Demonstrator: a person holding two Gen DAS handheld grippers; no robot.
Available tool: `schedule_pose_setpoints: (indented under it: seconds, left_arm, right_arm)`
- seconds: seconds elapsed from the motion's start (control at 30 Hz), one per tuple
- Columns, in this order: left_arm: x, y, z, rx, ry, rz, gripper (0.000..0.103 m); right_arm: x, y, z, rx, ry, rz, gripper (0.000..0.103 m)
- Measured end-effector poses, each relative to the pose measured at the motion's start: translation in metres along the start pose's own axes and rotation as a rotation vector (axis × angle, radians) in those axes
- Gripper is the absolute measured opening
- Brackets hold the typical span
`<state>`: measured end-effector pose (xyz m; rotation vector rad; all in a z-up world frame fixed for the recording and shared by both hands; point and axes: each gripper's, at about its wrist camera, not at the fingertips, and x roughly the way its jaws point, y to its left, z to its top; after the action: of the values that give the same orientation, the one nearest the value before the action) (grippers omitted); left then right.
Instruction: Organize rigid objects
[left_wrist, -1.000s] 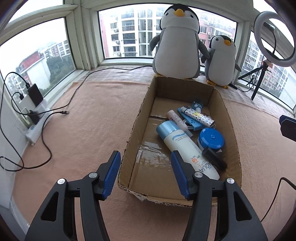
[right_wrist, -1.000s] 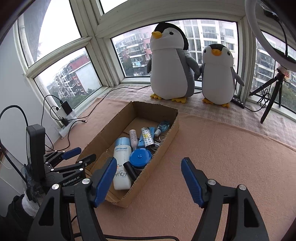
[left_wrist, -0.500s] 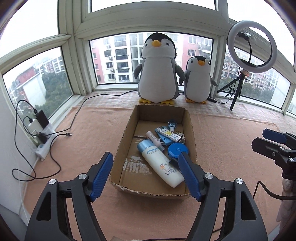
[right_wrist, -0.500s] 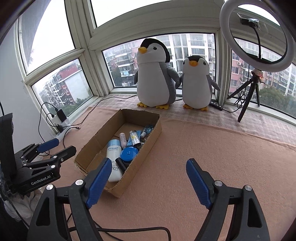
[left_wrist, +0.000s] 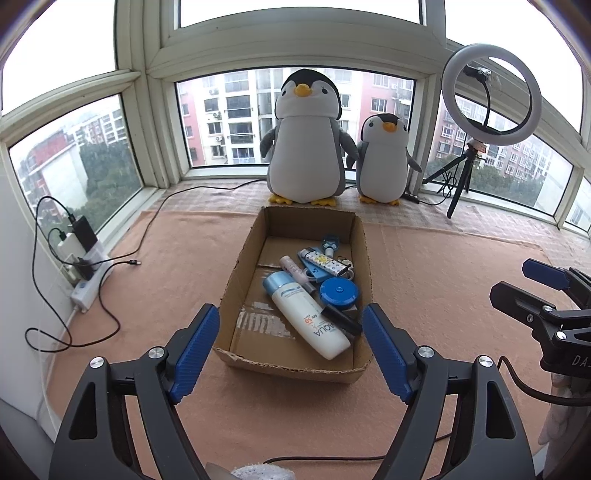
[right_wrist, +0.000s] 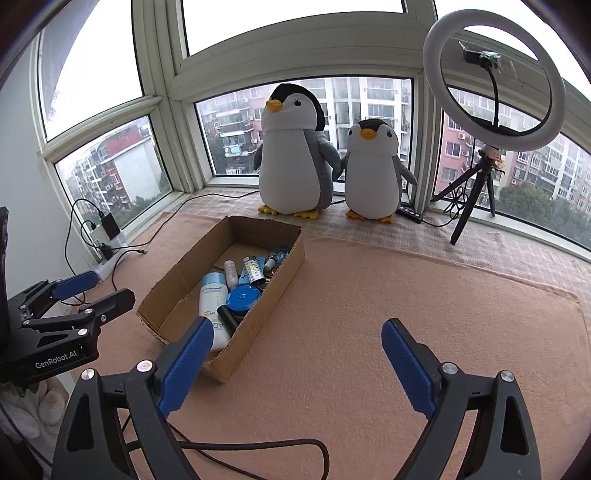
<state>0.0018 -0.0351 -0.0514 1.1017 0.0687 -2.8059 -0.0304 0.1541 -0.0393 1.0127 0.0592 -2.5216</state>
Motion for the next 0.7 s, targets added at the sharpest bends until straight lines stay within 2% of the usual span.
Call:
schedule_pose_setpoints:
  seconds: [0.7]
  left_arm:
    - [0.0002,0.0018,-0.0011,-0.023,0.011,-0.013,0.080]
  right_arm:
    - [0.0042,-0.0006,-0.0016,-0.010,0.012,-0.012,0.090]
